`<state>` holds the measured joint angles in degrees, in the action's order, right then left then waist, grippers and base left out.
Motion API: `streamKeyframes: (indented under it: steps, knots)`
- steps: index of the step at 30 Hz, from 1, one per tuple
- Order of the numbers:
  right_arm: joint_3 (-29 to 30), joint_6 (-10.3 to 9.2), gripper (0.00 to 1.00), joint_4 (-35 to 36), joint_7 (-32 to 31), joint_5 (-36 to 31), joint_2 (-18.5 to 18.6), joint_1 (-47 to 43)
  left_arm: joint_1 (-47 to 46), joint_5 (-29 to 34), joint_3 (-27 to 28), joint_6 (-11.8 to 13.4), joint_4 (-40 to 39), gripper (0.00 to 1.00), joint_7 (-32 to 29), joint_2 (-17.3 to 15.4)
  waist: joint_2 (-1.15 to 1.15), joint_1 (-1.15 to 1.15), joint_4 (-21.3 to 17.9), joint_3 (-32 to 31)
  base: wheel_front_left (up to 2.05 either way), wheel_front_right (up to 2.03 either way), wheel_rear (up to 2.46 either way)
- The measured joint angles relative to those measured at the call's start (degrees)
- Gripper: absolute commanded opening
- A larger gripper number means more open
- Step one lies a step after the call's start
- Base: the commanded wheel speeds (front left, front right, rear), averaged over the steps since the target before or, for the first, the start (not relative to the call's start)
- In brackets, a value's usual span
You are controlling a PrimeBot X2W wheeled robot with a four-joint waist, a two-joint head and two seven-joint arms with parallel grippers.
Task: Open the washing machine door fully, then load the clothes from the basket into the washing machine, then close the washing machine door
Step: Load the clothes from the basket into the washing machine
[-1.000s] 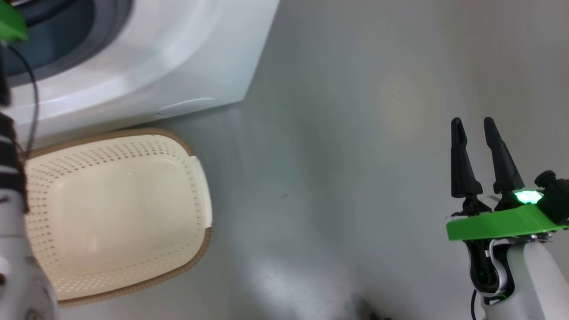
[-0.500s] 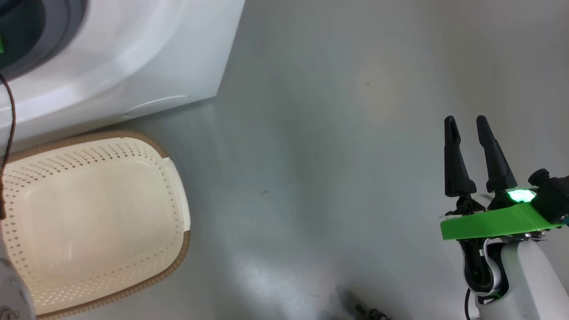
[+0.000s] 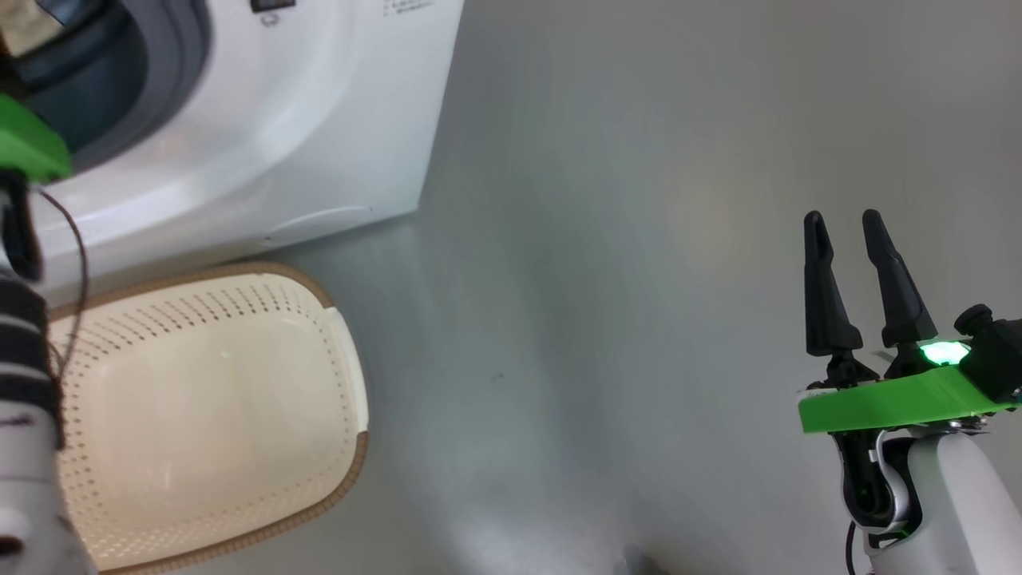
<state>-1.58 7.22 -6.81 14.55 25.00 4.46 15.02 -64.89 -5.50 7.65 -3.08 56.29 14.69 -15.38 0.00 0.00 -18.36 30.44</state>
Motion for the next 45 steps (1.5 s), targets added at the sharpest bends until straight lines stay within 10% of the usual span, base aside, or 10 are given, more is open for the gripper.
streamKeyframes:
  steps: [45]
  knots:
    - [0.22,0.00,1.00,-1.31,0.00,-1.94,5.98,-13.12,51.60,-3.22,1.99,-4.12,-34.33,1.00,-0.01,10.61,0.00,-0.01,11.13,-23.08,0.00,0.00,0.00]
